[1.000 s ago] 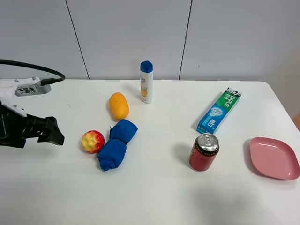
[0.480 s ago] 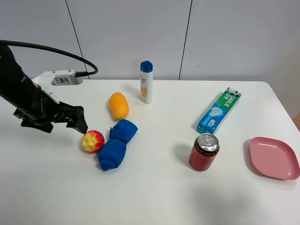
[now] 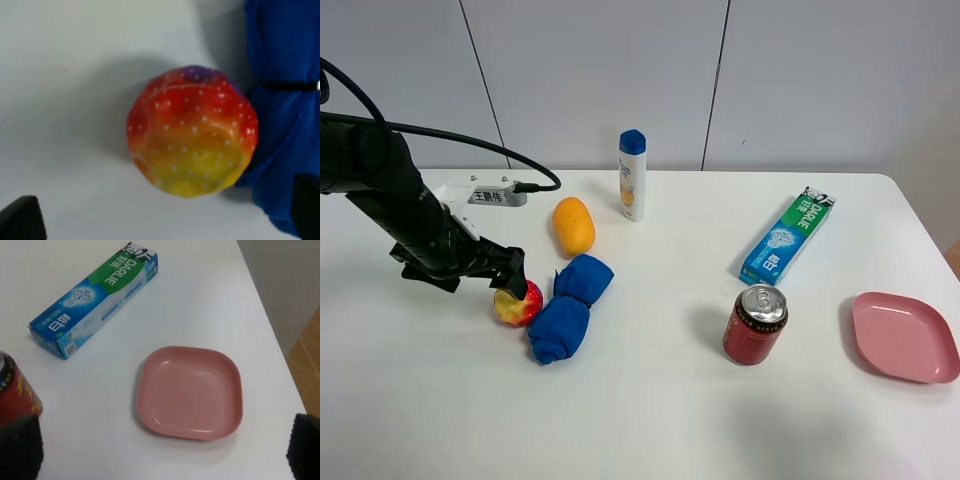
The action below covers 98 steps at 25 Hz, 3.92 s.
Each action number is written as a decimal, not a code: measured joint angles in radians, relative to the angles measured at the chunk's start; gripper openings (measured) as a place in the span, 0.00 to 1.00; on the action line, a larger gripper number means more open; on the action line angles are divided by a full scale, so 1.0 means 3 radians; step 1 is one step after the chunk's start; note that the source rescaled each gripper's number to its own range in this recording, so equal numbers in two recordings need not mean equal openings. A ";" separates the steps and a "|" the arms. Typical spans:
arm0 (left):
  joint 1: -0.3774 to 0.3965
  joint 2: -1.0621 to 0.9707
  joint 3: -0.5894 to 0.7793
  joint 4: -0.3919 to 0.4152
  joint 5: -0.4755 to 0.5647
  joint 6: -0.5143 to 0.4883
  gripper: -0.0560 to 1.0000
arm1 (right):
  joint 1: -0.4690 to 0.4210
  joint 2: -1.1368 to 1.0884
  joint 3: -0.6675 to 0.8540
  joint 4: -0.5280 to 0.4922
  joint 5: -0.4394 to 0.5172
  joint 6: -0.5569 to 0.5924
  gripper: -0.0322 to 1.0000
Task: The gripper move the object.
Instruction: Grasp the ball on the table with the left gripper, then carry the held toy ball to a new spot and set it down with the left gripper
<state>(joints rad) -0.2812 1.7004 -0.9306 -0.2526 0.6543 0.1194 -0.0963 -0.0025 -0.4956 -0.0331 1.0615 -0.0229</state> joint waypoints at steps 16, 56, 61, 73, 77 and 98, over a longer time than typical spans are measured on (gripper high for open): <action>-0.0135 0.0276 -0.0009 -0.0053 -0.0291 0.0118 1.00 | 0.0000 0.0000 0.0000 0.0000 0.0000 0.0003 1.00; -0.0158 0.0484 -0.0019 -0.0241 -0.0600 0.0173 0.07 | 0.0000 0.0000 0.0000 0.0004 0.0000 0.0003 1.00; -0.0158 0.0230 -0.0019 -0.0237 -0.0490 0.0173 0.07 | 0.0000 0.0000 0.0000 0.0004 0.0000 0.0003 1.00; -0.0158 -0.0320 -0.0370 -0.0249 -0.0335 0.0177 0.07 | 0.0000 0.0000 0.0000 0.0004 0.0000 0.0003 1.00; -0.0158 -0.0128 -0.0852 -0.0169 -0.0192 0.0181 0.07 | 0.0000 0.0000 0.0000 0.0004 0.0000 0.0003 1.00; 0.0276 0.1430 -0.2555 -0.0062 -0.0546 0.0322 0.07 | 0.0000 0.0000 0.0000 0.0004 0.0000 0.0003 1.00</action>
<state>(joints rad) -0.1986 2.1294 -1.6971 -0.2711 0.4903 0.2159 -0.0963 -0.0025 -0.4956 -0.0319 1.0615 -0.0220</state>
